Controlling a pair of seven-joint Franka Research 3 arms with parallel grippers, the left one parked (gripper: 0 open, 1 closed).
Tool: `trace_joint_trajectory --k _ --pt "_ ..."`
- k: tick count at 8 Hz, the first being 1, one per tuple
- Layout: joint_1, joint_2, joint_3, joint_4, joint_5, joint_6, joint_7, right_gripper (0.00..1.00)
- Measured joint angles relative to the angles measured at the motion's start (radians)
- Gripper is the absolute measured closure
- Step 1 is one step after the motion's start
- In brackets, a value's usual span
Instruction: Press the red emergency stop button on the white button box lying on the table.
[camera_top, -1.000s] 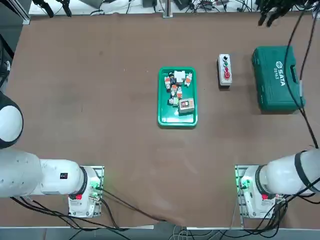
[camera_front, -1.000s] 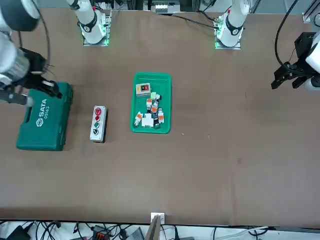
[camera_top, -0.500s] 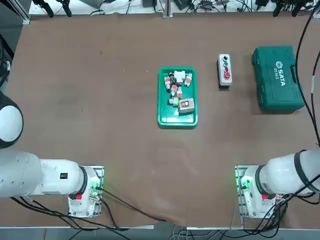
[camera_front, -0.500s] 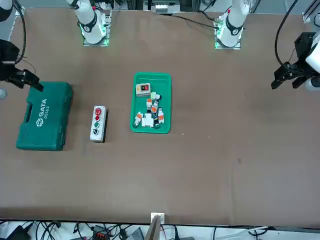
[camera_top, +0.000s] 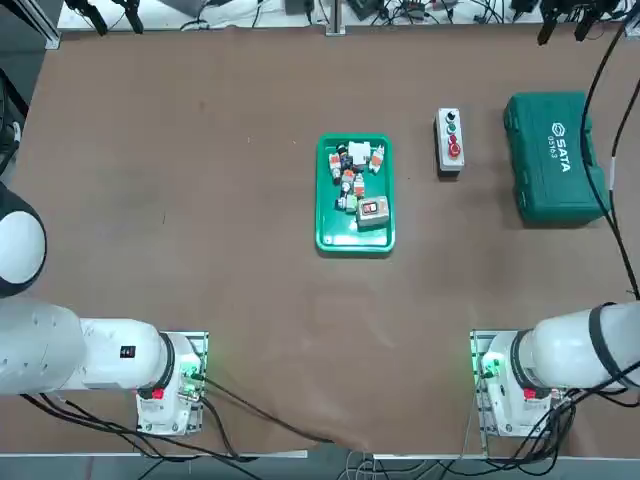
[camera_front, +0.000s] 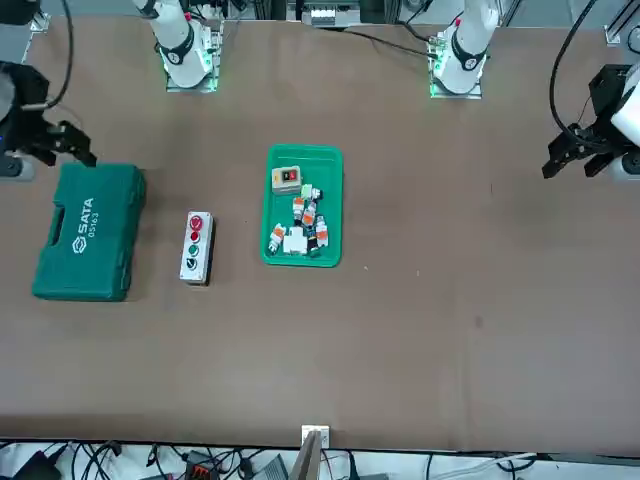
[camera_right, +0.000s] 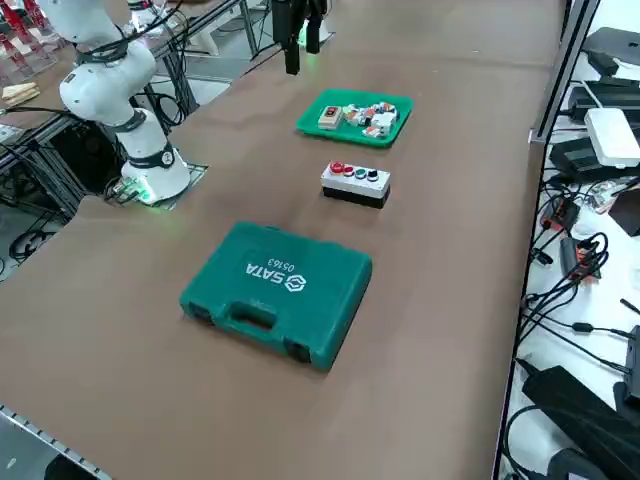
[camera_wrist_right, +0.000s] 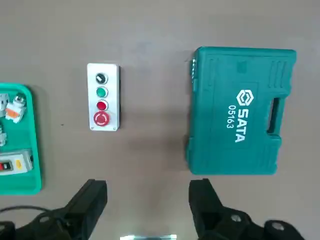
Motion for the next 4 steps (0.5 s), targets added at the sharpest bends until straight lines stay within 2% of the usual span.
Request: trace_joint_trajectory --k 4 --pt "0.009 -0.019 0.0 -0.021 0.008 0.0 0.0 0.0"
